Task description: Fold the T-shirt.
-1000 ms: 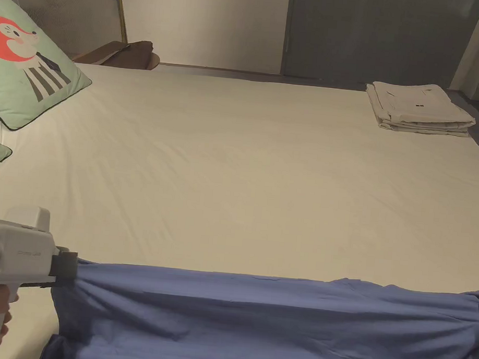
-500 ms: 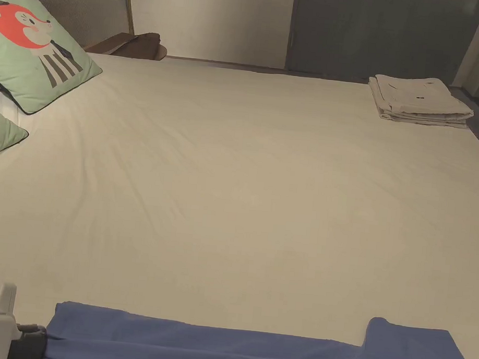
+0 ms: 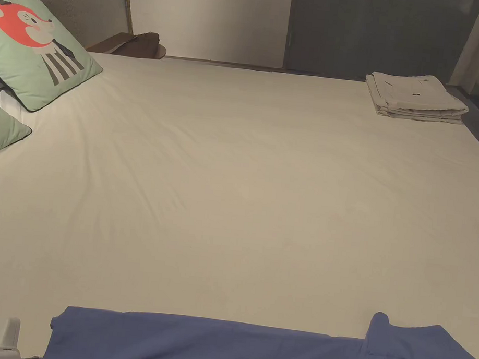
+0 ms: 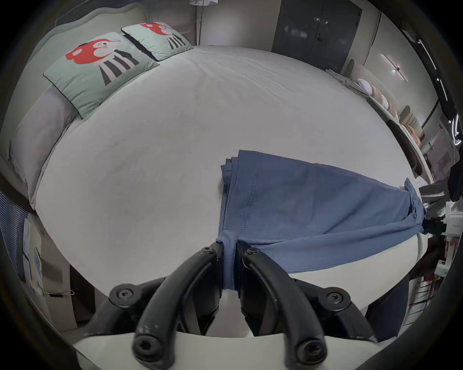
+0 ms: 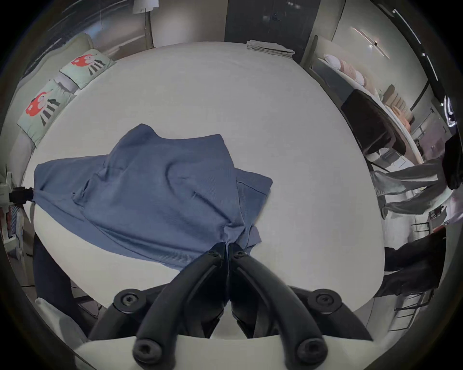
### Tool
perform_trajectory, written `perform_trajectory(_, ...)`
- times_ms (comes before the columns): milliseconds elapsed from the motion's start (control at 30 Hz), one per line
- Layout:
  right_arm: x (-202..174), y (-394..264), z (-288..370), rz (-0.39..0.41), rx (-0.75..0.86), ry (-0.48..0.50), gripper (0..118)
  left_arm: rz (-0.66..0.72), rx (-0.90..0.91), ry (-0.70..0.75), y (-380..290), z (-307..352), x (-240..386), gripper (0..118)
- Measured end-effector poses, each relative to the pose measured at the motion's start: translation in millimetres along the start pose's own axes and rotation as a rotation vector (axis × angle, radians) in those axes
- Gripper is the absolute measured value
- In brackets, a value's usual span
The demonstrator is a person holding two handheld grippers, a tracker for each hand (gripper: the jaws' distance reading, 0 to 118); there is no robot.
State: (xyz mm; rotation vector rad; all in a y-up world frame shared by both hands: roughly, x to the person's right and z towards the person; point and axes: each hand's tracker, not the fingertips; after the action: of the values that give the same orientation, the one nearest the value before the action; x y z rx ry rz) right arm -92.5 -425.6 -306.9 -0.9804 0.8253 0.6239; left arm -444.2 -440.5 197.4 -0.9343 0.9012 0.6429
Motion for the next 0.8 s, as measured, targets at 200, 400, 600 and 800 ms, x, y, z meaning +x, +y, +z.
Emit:
perform_trajectory(200, 1, -12, 19, -0.031, 0.145, -0.033, 70, -0.006, 0.136, 0.076, -3, 9, 0, 94)
perform_trajectory(400, -21, 16, 61, -0.112, 0.517, -0.059, 79, 0.056, 0.453, 0.004, 19, 52, 28, 95)
perform_trajectory(600, -68, 47, 83, -0.181, 0.775, -0.106, 74, 0.060, 0.653, -0.045, 44, 85, 75, 89)
perform_trajectory(800, -98, 52, 82, -0.210, 0.863, -0.123, 1, 0.029, 0.723, -0.042, 51, 88, 89, 8)
